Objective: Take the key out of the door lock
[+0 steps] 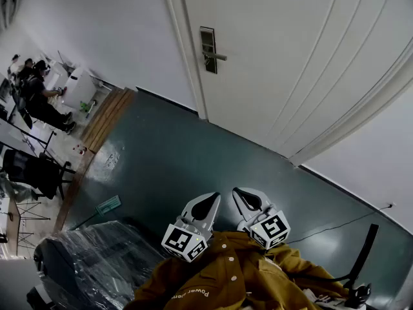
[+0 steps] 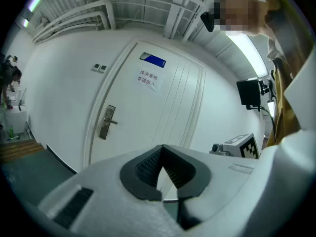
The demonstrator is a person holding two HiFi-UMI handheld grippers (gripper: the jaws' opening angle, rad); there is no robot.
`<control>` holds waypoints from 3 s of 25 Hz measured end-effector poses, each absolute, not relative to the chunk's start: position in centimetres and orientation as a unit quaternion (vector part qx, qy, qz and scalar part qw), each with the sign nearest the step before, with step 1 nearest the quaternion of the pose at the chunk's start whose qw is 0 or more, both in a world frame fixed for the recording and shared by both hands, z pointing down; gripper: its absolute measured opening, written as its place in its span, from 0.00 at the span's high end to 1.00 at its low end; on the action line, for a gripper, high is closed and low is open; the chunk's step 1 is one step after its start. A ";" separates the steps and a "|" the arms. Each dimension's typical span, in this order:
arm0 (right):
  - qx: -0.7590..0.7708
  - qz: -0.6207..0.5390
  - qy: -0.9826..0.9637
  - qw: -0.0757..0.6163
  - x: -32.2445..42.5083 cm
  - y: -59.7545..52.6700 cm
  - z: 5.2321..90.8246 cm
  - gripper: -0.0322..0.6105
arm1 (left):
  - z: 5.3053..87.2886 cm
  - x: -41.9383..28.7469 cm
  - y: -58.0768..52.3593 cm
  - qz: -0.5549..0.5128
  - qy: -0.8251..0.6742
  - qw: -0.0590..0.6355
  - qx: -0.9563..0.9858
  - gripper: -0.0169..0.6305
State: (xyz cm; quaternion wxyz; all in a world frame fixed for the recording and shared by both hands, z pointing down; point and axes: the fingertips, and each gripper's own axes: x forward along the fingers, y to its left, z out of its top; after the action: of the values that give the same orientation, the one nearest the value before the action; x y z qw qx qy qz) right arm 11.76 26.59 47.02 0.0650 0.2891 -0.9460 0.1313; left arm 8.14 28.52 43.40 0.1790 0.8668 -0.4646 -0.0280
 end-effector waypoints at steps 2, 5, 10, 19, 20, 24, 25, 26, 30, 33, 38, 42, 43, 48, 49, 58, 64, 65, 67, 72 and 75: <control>0.289 0.131 -0.946 0.065 11.7 26.5 47.0 0.94 | 43.3 8.0 28.4 -0.029 -0.465 0.180 0.866 0.97; 0.286 0.131 -0.947 0.067 11.3 26.4 47.0 0.94 | 43.4 7.7 28.3 -0.032 -0.466 0.181 0.865 0.97; 0.280 0.129 -0.949 0.067 10.3 26.6 47.0 0.94 | 43.6 6.9 28.5 -0.032 -0.467 0.185 0.864 0.97; 0.243 0.189 -0.951 0.033 7.6 26.6 47.3 0.94 | 43.9 3.8 28.7 -0.041 -0.484 0.198 0.851 0.97; 0.246 0.185 -0.951 0.034 7.1 26.4 47.2 0.94 | 43.9 3.1 28.8 -0.043 -0.488 0.200 0.848 0.97; 0.273 0.176 -0.945 0.034 4.9 25.4 46.7 0.94 | 43.7 -0.1 29.4 -0.049 -0.497 0.203 0.842 0.97; 0.281 0.176 -0.943 0.030 4.1 25.0 46.6 0.94 | 43.7 -1.0 29.5 -0.048 -0.498 0.204 0.842 0.97; 0.288 0.176 -0.941 0.027 3.3 24.6 46.5 0.94 | 43.8 -1.9 29.5 -0.046 -0.498 0.204 0.841 0.97; 0.314 0.174 -0.933 0.017 0.8 23.1 46.8 0.94 | 44.8 -5.3 28.7 -0.045 -0.499 0.213 0.839 0.97; 0.318 0.175 -0.932 0.016 -0.2 21.7 47.0 0.94 | 45.2 -6.4 27.1 -0.057 -0.491 0.223 0.840 0.97; 0.325 0.173 -0.929 0.021 0.0 17.6 48.1 0.94 | 45.8 -6.2 22.0 -0.056 -0.470 0.222 0.852 0.97; 0.333 0.173 -0.927 0.014 0.9 12.0 48.2 0.94 | 45.6 -5.9 16.3 -0.052 -0.469 0.219 0.854 0.97; 0.333 0.173 -0.927 0.012 1.1 10.4 48.1 0.94 | 45.4 -5.7 14.7 -0.050 -0.468 0.217 0.855 0.97; 0.325 0.159 -0.932 0.008 2.5 2.7 46.8 0.94 | 43.9 -4.2 6.7 -0.047 -0.473 0.203 0.856 0.97; 0.321 0.158 -0.934 0.006 2.7 1.4 46.6 0.94 | 43.7 -4.1 5.5 -0.047 -0.476 0.201 0.855 0.97; 0.310 0.174 -0.935 0.018 2.5 -5.8 47.4 0.94 | 44.7 -5.5 -1.9 -0.050 -0.505 0.225 0.831 0.97; 0.337 0.169 -0.926 0.021 1.7 -10.9 48.2 0.94 | 45.8 -7.2 -7.8 -0.049 -0.482 0.235 0.843 0.97; 0.344 0.166 -0.924 0.020 1.3 -11.9 48.2 0.94 | 45.8 -7.5 -8.7 -0.048 -0.474 0.234 0.847 0.97; 0.353 0.156 -0.922 0.028 0.3 -13.8 47.8 0.94 | 45.5 -8.4 -10.5 -0.053 -0.459 0.233 0.856 0.97; 0.362 0.083 -0.926 0.075 -2.3 -17.8 46.9 0.92 | 45.1 -10.0 -13.8 -0.072 -0.422 0.240 0.872 0.97; 0.363 0.043 -0.925 0.103 -3.1 -20.3 46.5 0.73 | 45.3 -10.7 -15.2 -0.075 -0.401 0.252 0.877 0.97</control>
State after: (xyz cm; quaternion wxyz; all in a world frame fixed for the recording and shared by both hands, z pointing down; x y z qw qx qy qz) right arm -3.14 -20.33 46.47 0.1031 0.3626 -0.9252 0.0431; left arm -10.69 -15.22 45.31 0.2521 0.8774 -0.4011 -0.0753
